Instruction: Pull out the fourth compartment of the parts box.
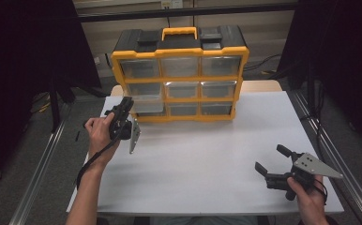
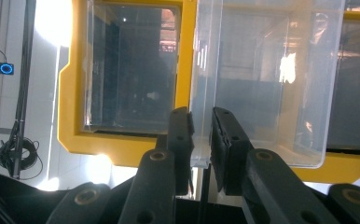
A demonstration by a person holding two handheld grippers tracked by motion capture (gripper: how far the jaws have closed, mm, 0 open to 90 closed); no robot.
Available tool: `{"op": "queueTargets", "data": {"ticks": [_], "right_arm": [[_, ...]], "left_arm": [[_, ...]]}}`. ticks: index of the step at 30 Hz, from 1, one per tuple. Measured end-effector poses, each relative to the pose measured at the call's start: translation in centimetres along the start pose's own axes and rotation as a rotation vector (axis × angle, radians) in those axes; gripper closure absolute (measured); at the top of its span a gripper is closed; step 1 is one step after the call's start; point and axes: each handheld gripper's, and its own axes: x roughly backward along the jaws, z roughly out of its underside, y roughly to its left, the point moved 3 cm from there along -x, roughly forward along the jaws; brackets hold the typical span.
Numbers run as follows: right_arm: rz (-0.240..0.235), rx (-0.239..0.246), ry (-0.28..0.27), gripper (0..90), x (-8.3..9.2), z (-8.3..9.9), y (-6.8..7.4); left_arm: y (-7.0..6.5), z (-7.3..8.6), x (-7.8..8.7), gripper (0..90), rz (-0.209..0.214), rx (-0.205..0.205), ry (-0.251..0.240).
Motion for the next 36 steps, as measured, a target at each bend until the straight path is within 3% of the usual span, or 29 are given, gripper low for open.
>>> {"op": "queueTargets", "data": {"ticks": [1,5,12,17,23,27,29,32,36], "right_arm": [[0.003,-0.002,-0.003,0.0,0.0,0.0,0.0],[0.003,-0.005,0.001,0.0,0.0,0.0,-0.1],[0.000,0.005,0.002,0.0,0.0,0.0,0.0],[0.003,0.000,0.001,0.0,0.0,0.0,0.0],[0.003,0.000,-0.003,0.0,0.0,0.0,0.0],[0.006,-0.002,-0.003,0.0,0.0,0.0,0.0],[0.005,-0.001,-0.002,0.0,0.0,0.0,0.0],[0.006,0.001,-0.001,0.0,-0.1,0.0,-0.1],[-0.001,0.003,0.001,0.0,-0.1,-0.1,0.0]], "left_arm": [[0.1,0.0,0.1,79.0,-0.005,-0.018,0.003],[0.0,0.0,0.2,79.1,0.002,-0.006,-0.005],[0.0,0.0,0.7,79.0,-0.002,-0.026,-0.016],[-0.1,-0.2,0.9,79.1,0.009,-0.012,-0.006],[-0.1,-0.3,1.3,78.9,-0.002,-0.027,-0.011],[-0.1,-0.3,1.6,78.9,0.002,-0.012,-0.008],[0.2,-0.4,1.7,78.8,-0.004,-0.030,-0.018],[-0.1,-0.5,2.0,78.8,-0.001,-0.011,-0.002],[-0.1,-0.5,2.2,78.8,-0.004,-0.020,-0.005]]}}
